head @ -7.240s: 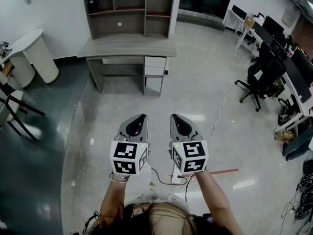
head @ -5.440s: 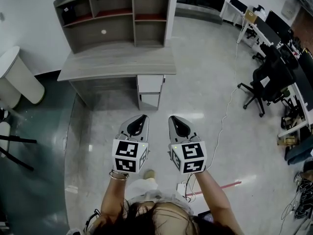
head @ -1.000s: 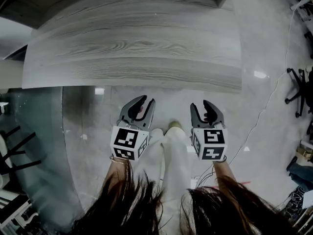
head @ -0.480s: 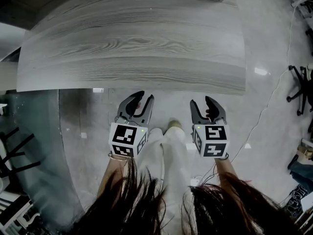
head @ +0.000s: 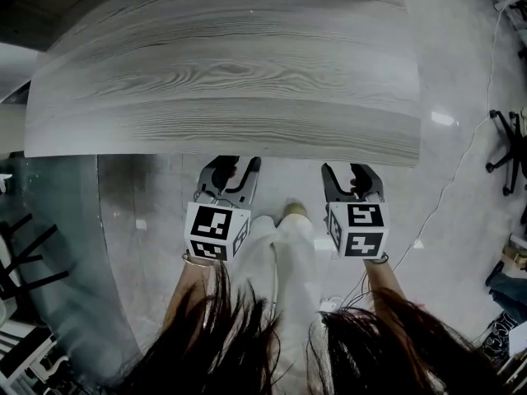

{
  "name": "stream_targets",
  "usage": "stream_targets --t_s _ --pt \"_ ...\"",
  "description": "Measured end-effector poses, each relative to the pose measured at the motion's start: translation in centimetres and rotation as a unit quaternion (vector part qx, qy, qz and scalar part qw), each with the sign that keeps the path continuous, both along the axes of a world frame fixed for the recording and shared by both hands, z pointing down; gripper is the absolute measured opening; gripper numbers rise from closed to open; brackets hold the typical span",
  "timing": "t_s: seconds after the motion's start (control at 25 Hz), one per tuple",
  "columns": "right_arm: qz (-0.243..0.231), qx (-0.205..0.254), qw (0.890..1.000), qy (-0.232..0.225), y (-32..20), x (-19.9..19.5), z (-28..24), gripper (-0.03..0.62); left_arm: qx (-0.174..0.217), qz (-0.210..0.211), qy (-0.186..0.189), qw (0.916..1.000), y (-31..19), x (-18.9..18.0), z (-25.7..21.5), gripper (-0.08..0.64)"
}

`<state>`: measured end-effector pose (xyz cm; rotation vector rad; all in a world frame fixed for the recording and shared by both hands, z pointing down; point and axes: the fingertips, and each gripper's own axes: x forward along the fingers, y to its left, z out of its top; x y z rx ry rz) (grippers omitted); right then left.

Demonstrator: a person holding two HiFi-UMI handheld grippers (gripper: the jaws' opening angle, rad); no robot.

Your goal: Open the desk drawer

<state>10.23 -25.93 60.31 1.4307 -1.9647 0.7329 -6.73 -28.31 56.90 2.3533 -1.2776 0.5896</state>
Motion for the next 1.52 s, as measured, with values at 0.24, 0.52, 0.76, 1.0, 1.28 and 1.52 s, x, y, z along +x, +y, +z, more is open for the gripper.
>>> stream_targets --t_s 0.24,0.52,0.76,1.0,1.28,1.52 --pt "-0.002 -0.016 1.0 -0.001 -0.6 0.3 1.2 0.225 -0.005 -0.008 0.005 0.9999 -0.3 0.0 0.8 0.126" --pt "-0.009 -0.02 1.0 0.003 -1.2 0.2 1.5 0.23 -0.009 -0.007 0.004 0.9999 -0.8 0.0 1.2 0.138" --pt "-0.019 -0.027 0.999 0.0 -1.6 -0.4 1.7 0.23 -0.013 0.003 0.007 0.9999 -0.9 0.6 1.6 0.15" --pt "-0.021 -0.028 0.999 -0.001 -2.2 -0.3 1.9 0.23 -0.017 0.008 0.005 0.9998 -1.2 1.4 1.8 0.152" --pt "-0.023 -0.028 0.999 0.003 -2.5 -0.5 2.0 0.23 -0.015 0.005 0.011 0.9998 -1.5 2.1 1.8 0.153" --pt "-0.022 -0.023 0.999 0.003 -2.6 -0.3 2.2 0.229 -0.014 -0.001 0.006 0.9999 -1.5 2.1 1.9 0.154"
